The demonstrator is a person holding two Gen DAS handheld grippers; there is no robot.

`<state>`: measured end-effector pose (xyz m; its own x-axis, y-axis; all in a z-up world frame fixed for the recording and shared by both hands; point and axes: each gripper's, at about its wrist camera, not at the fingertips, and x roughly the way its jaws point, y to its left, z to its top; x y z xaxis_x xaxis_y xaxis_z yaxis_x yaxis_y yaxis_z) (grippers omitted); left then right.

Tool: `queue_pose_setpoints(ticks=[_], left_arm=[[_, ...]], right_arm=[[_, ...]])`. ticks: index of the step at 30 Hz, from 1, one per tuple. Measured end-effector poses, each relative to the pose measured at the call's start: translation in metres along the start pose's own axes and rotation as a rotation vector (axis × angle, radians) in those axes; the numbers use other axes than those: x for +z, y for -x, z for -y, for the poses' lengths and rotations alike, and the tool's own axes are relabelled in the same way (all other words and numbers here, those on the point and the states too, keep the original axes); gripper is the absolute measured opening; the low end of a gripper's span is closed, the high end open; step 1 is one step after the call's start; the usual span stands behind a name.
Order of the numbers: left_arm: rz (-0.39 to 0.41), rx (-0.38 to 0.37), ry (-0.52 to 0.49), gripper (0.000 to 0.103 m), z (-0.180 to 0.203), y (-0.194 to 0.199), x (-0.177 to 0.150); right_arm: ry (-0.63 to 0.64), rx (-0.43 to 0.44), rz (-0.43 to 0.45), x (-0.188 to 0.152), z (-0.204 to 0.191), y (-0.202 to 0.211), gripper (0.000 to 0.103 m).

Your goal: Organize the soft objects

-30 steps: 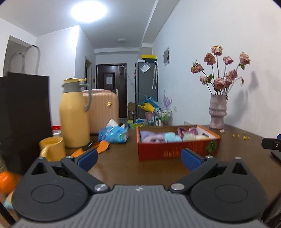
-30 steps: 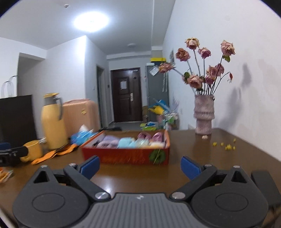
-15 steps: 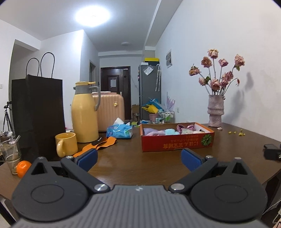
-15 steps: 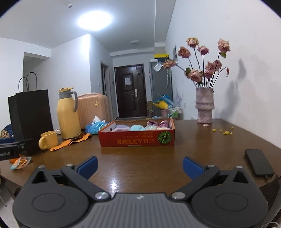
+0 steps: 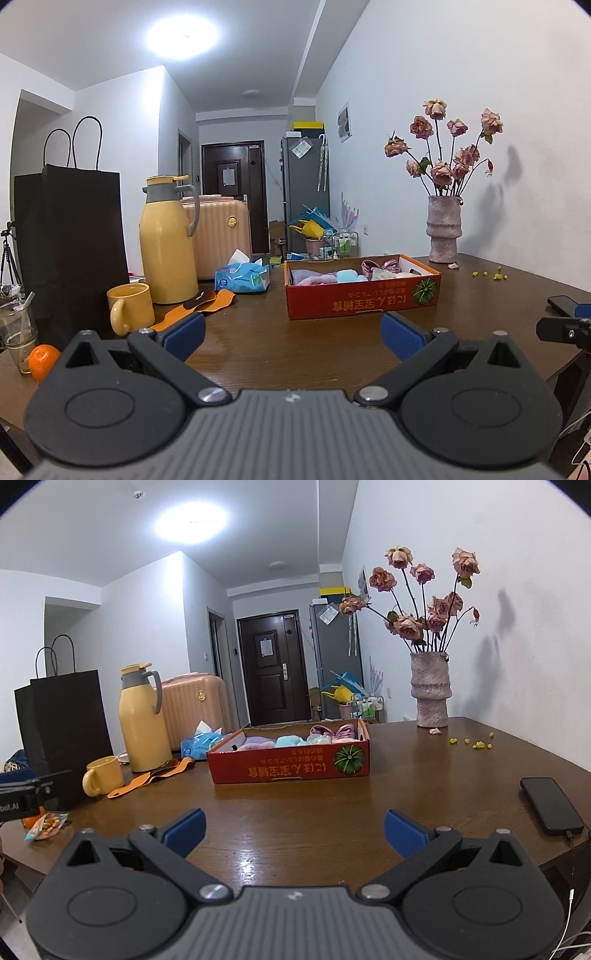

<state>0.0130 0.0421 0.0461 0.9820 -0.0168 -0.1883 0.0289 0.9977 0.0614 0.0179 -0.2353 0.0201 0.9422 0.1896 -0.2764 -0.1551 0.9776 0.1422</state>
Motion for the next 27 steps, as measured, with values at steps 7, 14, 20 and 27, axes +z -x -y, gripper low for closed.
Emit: queue_pose_setpoints(ticks=[7, 14, 20, 27], left_arm=[[-0.015, 0.015, 0.010, 0.103, -0.0042, -0.0028, -0.0010], [-0.013, 0.013, 0.008, 0.103, -0.0049, -0.0024, -0.0014], [-0.012, 0.014, 0.005, 0.103, -0.0042, -0.0022, -0.0011], [-0.014, 0.012, 0.000, 0.103, -0.0028, -0.0015, -0.0011]], right_arm=[[0.000, -0.001, -0.006, -0.0012, 0.0006, -0.0016, 0.103], [0.002, -0.005, -0.006, -0.0012, 0.0012, -0.0021, 0.103], [0.004, -0.010, -0.002, -0.0003, 0.0019, -0.0023, 0.103], [0.004, -0.015, 0.005, -0.0005, 0.0015, -0.0007, 0.103]])
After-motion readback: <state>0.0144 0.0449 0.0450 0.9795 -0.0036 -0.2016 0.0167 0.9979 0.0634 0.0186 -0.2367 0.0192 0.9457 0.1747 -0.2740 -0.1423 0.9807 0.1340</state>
